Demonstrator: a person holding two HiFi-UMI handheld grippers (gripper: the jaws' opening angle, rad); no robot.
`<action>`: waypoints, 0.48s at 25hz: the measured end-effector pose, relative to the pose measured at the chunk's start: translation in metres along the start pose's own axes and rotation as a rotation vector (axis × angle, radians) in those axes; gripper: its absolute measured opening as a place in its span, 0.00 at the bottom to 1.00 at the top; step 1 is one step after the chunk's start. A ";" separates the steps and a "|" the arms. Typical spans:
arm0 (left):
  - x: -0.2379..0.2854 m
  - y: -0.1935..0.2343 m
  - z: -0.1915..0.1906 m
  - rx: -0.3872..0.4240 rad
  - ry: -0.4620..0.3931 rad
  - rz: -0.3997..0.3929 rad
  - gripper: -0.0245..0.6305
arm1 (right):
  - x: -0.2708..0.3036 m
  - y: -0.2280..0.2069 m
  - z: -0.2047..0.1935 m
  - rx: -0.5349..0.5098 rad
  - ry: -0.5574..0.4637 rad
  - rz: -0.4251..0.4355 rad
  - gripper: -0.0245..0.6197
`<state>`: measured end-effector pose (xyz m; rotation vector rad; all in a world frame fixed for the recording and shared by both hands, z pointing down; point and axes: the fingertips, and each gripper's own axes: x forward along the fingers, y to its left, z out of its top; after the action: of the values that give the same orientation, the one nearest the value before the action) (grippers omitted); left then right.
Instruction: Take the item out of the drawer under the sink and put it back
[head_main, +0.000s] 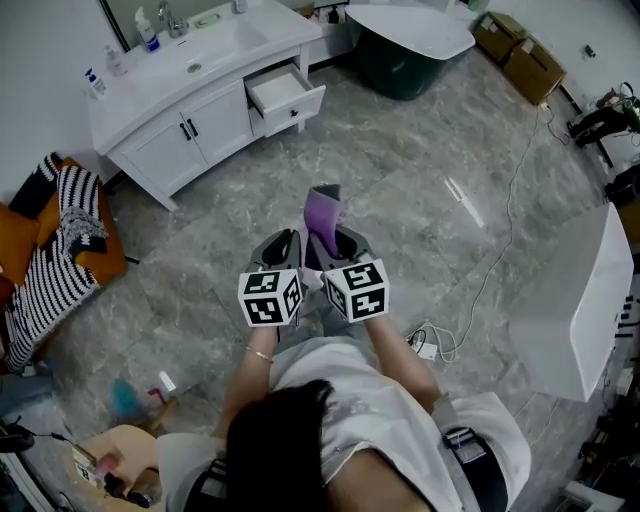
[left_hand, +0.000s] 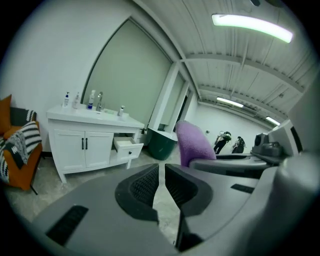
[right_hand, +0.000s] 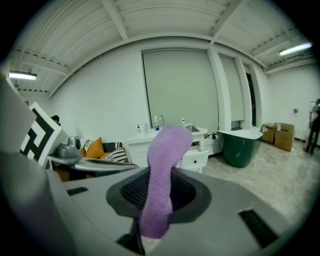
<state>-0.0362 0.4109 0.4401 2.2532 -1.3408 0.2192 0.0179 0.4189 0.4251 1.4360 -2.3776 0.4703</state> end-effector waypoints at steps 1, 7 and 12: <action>0.003 0.002 0.000 0.009 0.005 0.013 0.10 | 0.001 -0.003 0.003 0.002 -0.004 0.001 0.19; 0.020 0.010 -0.001 0.000 0.017 0.031 0.10 | 0.017 -0.022 0.011 0.020 -0.020 0.008 0.19; 0.038 0.020 0.005 -0.012 0.019 0.065 0.10 | 0.037 -0.037 0.019 0.016 -0.014 0.025 0.19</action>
<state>-0.0345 0.3710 0.4573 2.1941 -1.4024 0.2539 0.0327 0.3652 0.4285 1.4229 -2.4099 0.4882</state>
